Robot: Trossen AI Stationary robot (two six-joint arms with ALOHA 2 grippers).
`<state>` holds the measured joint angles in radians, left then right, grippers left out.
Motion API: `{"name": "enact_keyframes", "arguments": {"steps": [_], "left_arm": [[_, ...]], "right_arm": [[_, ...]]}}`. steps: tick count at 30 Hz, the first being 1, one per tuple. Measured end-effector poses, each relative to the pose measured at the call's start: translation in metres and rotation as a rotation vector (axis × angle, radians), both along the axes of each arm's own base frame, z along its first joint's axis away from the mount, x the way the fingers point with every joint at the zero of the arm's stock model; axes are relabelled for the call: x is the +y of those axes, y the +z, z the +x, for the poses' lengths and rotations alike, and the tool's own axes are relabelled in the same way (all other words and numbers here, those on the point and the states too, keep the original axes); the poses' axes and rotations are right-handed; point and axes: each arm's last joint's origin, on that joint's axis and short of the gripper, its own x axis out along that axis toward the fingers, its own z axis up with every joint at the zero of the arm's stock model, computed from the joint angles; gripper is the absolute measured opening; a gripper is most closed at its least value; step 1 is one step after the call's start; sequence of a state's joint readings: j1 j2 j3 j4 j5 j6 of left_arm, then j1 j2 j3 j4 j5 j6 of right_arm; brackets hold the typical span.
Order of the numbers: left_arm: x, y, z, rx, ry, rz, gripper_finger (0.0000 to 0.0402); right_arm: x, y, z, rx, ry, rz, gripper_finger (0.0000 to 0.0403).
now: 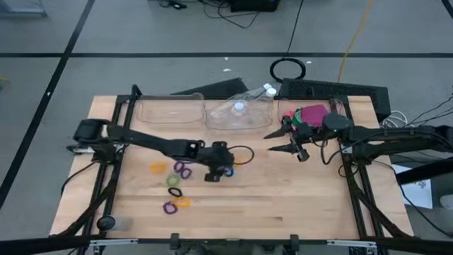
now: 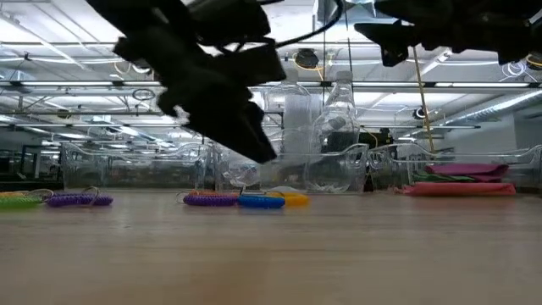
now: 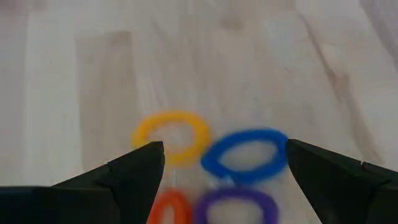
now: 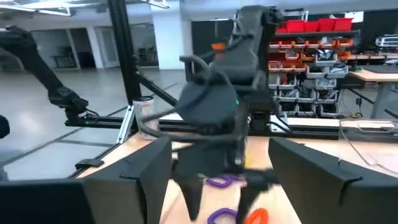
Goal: Pick & Place Sports Items
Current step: Put the top right yellow spring keychain into the left transparent bin
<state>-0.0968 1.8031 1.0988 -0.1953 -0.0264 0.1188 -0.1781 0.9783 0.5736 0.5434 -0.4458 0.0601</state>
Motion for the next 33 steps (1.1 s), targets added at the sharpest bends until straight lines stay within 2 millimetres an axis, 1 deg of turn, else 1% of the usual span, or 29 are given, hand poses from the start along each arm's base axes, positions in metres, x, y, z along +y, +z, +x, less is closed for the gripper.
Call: {"name": "enact_keyframes", "arguments": {"steps": [4,8,12,14,21,24,26,31,33], "left_arm": [[0.006,-0.017,0.012,-0.034,0.010,-0.018,0.0280],[0.010,-0.032,0.021,-0.060,-0.058,-0.101,0.0280],[0.016,-0.048,0.026,-0.048,-0.102,-0.202,0.0280],[0.020,-0.051,0.027,-0.040,-0.097,-0.235,0.0280],[0.030,-0.056,0.011,0.154,-0.040,-0.248,0.0280],[0.030,-0.059,0.004,0.244,-0.015,-0.256,0.0280],[0.029,-0.061,-0.003,0.320,-0.003,-0.259,0.0280],[0.022,-0.058,-0.011,0.388,-0.005,-0.250,0.0280],[0.018,-0.056,-0.013,0.390,-0.010,-0.234,0.0280]], "right_arm": [[0.002,0.001,0.000,-0.015,0.009,-0.008,0.0196],[0.002,0.001,0.000,-0.019,0.008,-0.021,0.0196],[0.002,0.001,0.000,-0.019,0.009,-0.021,0.0196],[0.002,0.001,0.000,-0.019,0.008,-0.021,0.0196],[0.002,0.001,0.000,-0.018,0.008,-0.021,0.0196],[0.002,0.001,0.000,-0.018,0.008,-0.021,0.0196],[0.002,0.001,0.000,-0.019,0.008,-0.021,0.0196],[0.002,0.001,0.000,-0.012,0.003,-0.019,0.0196],[0.002,0.000,0.000,-0.011,0.002,-0.019,0.0196]]}}
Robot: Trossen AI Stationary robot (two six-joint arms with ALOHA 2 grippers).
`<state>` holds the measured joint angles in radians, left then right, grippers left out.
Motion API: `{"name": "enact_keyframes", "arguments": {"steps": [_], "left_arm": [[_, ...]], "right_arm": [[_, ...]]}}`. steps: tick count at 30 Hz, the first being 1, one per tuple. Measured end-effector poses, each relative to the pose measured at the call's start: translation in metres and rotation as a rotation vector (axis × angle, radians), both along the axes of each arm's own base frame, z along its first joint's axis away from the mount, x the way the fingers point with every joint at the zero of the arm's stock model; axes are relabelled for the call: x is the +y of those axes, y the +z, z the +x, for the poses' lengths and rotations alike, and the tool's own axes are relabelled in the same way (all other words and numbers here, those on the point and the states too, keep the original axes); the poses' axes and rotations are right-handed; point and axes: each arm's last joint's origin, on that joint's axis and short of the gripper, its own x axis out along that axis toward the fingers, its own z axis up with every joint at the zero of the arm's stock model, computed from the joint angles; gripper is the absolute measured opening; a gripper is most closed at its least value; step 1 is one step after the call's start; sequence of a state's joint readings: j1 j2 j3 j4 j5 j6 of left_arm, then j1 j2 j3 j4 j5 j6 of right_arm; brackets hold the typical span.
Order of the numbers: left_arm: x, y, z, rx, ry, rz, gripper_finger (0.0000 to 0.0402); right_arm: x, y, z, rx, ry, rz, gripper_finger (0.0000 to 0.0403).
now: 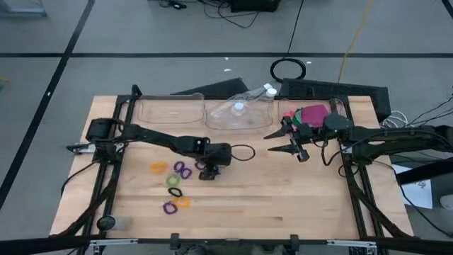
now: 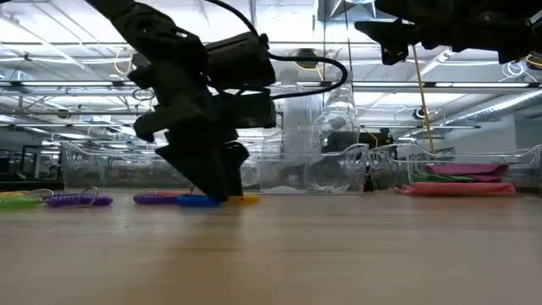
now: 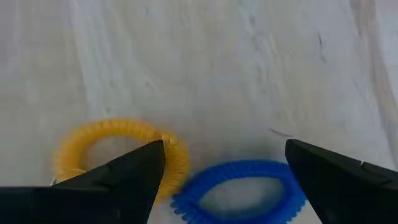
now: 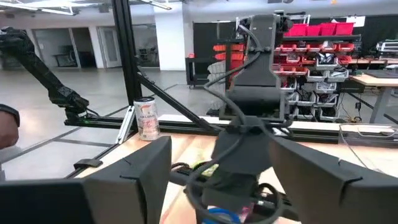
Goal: Pick & Place Sports Items
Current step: Put the top right yellow spring keychain into the left transparent bin
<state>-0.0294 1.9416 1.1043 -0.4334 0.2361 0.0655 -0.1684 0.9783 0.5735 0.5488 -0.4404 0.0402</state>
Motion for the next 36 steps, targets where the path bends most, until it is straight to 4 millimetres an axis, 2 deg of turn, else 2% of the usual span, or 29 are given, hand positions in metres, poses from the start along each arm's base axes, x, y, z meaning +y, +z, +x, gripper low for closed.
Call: {"name": "enact_keyframes", "arguments": {"steps": [5,13,16,24,29,33,36], "left_arm": [[-0.006,0.003,-0.003,-0.002,-0.026,0.074,0.0280],[-0.006,0.004,0.001,-0.061,-0.052,0.086,0.0273],[-0.006,0.004,0.002,-0.071,-0.051,0.085,0.0242],[-0.008,0.005,0.005,-0.097,-0.060,0.083,0.0113],[-0.009,0.006,0.005,-0.107,-0.092,0.086,0.0045],[-0.010,0.006,0.007,-0.129,-0.101,0.095,0.0006],[-0.010,0.006,0.007,-0.142,-0.122,0.104,0.0011]], "right_arm": [[0.000,0.000,0.000,0.000,-0.001,0.000,0.0196],[0.000,0.000,0.000,-0.001,-0.002,-0.001,0.0196],[0.000,0.000,0.000,-0.001,-0.002,-0.001,0.0196],[0.000,0.000,0.000,-0.001,-0.002,0.000,0.0196],[0.000,0.000,0.000,-0.001,-0.003,0.000,0.0196],[0.000,0.000,0.000,-0.001,-0.002,0.000,0.0196],[0.000,0.000,0.000,-0.001,-0.002,0.001,0.0196]]}}
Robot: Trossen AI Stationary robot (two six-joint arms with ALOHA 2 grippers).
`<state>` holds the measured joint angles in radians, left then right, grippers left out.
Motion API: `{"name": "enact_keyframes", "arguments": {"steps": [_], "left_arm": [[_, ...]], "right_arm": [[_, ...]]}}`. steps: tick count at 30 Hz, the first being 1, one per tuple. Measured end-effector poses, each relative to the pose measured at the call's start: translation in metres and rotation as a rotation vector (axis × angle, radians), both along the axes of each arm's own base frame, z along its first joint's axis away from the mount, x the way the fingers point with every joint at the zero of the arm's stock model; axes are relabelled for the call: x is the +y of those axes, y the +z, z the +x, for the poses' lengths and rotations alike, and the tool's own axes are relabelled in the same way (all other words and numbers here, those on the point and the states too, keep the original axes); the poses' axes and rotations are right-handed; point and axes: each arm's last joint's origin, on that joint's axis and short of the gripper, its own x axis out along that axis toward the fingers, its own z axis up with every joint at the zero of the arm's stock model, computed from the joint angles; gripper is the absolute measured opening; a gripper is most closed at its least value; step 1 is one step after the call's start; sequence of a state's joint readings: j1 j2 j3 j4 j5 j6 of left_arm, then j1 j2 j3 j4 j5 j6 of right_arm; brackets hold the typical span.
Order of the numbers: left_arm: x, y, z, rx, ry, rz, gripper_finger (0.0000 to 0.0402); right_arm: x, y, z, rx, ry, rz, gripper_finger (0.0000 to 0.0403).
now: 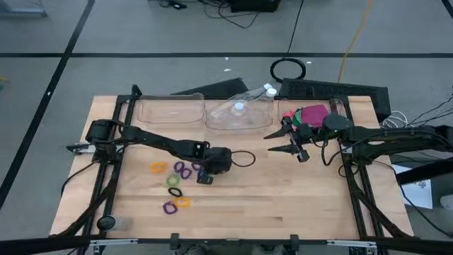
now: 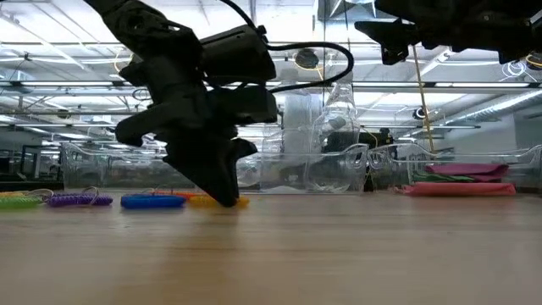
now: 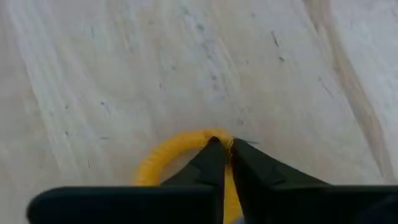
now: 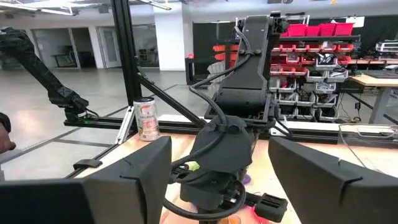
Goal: Pick & Place Sports Items
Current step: Put the top right yellow spring keychain into the left transparent bin
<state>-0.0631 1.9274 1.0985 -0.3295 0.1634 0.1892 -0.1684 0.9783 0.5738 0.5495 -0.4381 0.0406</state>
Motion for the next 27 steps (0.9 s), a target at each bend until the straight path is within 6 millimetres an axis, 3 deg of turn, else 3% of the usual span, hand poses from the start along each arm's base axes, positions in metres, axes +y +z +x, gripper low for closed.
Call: {"name": "enact_keyframes", "arguments": {"steps": [7,12,18,23,27], "left_arm": [[0.000,0.005,0.006,-0.065,-0.071,0.037,0.0005],[0.003,0.018,0.012,-0.003,-0.099,0.095,0.0008],[0.008,0.064,0.023,0.087,-0.129,0.125,0.0005],[0.004,0.103,0.033,0.003,-0.191,0.020,0.0005],[0.002,0.133,0.023,-0.075,-0.201,-0.064,0.0005]], "right_arm": [[0.000,0.000,0.000,0.003,0.001,0.011,0.0196],[0.000,0.000,0.000,0.003,0.002,0.011,0.0196],[0.000,0.000,0.000,0.006,0.004,0.025,0.0196],[0.000,0.000,0.000,0.008,0.009,0.021,0.0196],[0.000,0.000,0.000,0.007,0.011,0.024,0.0196]]}}
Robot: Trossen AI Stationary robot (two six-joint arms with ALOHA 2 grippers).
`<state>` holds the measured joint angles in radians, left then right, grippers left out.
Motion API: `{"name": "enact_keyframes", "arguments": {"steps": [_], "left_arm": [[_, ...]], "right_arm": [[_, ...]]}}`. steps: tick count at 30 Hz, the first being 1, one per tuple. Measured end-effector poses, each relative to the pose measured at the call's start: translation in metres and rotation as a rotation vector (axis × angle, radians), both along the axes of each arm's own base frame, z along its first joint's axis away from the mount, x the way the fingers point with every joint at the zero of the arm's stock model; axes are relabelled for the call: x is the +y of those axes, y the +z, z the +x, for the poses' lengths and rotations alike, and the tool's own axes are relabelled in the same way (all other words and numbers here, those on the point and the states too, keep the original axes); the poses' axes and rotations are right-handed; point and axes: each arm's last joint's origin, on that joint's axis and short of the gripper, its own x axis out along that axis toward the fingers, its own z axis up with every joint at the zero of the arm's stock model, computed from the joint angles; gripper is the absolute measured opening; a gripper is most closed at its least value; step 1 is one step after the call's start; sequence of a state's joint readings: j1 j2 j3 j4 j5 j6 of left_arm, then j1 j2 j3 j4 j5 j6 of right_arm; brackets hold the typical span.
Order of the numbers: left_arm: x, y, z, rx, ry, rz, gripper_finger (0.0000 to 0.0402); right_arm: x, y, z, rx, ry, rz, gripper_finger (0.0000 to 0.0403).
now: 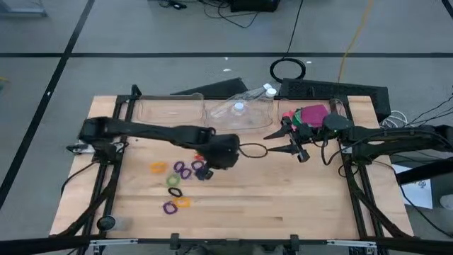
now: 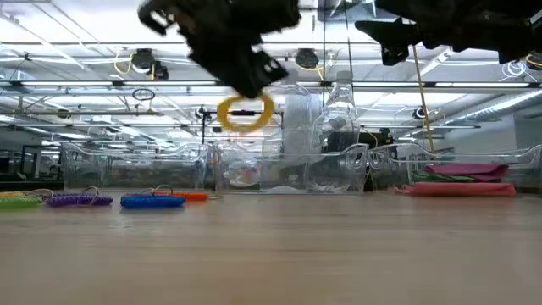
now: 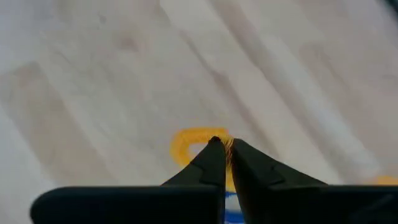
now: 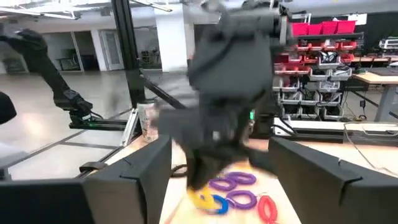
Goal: Pick & Place Sports Items
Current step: Put the top right yellow spring keychain into the left transparent bin
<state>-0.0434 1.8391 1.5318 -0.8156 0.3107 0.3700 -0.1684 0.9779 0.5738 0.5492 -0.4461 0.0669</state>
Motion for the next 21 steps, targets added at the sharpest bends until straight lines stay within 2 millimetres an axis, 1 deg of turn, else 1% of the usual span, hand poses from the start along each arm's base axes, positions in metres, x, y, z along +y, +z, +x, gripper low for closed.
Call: {"name": "enact_keyframes", "arguments": {"steps": [3,6,9,11,13,17,19,21], "left_arm": [[-0.001,0.027,-0.015,-0.077,0.021,-0.014,0.0005],[-0.002,0.050,-0.038,-0.171,0.031,-0.019,0.0005],[0.001,0.067,-0.067,-0.287,0.077,-0.009,0.0005],[0.006,0.073,-0.090,-0.368,0.132,0.007,0.0005],[0.014,0.071,-0.112,-0.432,0.204,0.026,0.0005],[0.033,0.058,-0.157,-0.564,0.405,0.080,0.0005],[0.045,0.048,-0.176,-0.633,0.532,0.112,0.0005],[0.055,0.035,-0.194,-0.670,0.669,0.149,0.0005]], "right_arm": [[0.000,0.000,0.000,0.002,0.000,0.000,0.0196],[0.000,0.000,0.000,0.002,0.000,0.000,0.0196],[0.000,0.000,0.000,0.001,0.000,0.000,0.0196],[0.000,0.000,0.000,0.001,0.000,0.000,0.0196],[0.000,0.000,0.000,0.001,0.000,0.000,0.0196],[0.000,0.000,0.000,-0.003,0.000,-0.001,0.0196],[0.000,0.001,0.000,-0.007,0.000,-0.001,0.0196],[0.000,0.001,0.000,-0.007,0.000,-0.001,0.0196]]}}
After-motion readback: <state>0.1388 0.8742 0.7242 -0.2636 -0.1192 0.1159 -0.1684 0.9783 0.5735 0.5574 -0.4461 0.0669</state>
